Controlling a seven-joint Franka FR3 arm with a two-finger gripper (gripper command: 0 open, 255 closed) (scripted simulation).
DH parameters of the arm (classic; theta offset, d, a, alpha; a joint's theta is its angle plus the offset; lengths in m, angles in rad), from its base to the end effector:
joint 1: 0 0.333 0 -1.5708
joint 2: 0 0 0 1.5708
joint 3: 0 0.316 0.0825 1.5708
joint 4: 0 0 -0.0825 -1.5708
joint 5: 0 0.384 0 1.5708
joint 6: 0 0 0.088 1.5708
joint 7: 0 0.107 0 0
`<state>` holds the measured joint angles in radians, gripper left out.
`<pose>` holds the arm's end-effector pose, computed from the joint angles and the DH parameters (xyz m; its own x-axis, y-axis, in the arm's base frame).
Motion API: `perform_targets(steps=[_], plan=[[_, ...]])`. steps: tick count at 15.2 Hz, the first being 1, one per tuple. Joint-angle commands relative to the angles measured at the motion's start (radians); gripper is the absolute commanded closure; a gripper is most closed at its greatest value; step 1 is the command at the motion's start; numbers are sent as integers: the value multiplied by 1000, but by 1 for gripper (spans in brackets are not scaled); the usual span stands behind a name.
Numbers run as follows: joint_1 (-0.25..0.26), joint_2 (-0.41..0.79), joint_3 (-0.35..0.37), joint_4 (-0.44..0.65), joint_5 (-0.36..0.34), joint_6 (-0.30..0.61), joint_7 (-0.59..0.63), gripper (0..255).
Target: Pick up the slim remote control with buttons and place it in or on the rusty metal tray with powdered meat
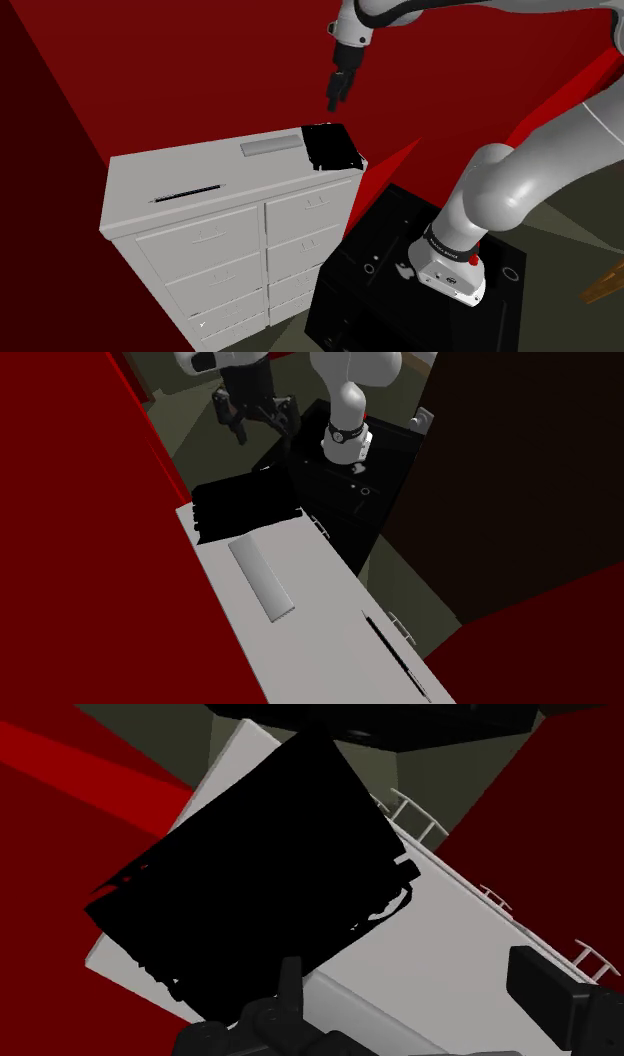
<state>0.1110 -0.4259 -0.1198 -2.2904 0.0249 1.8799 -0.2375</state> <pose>0.4262 -0.0064 0.5158 0.9731 0.2284 0.0291 0.2299 -0.9708 -0.0682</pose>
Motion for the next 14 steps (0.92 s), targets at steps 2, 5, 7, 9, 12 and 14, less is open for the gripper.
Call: perform_targets(steps=[2, 5, 7, 9, 12, 14], plan=[[26, 99, -10, 31, -6, 66, -102, 0], [49, 210, -16, 78, -7, 128, -202, 0], [62, 283, -17, 113, -6, 165, -266, 0], [73, 356, -14, 153, -4, 198, -328, 0], [86, 464, -3, 217, -4, 242, -416, 0], [93, 534, 7, 263, -5, 267, -472, 0]])
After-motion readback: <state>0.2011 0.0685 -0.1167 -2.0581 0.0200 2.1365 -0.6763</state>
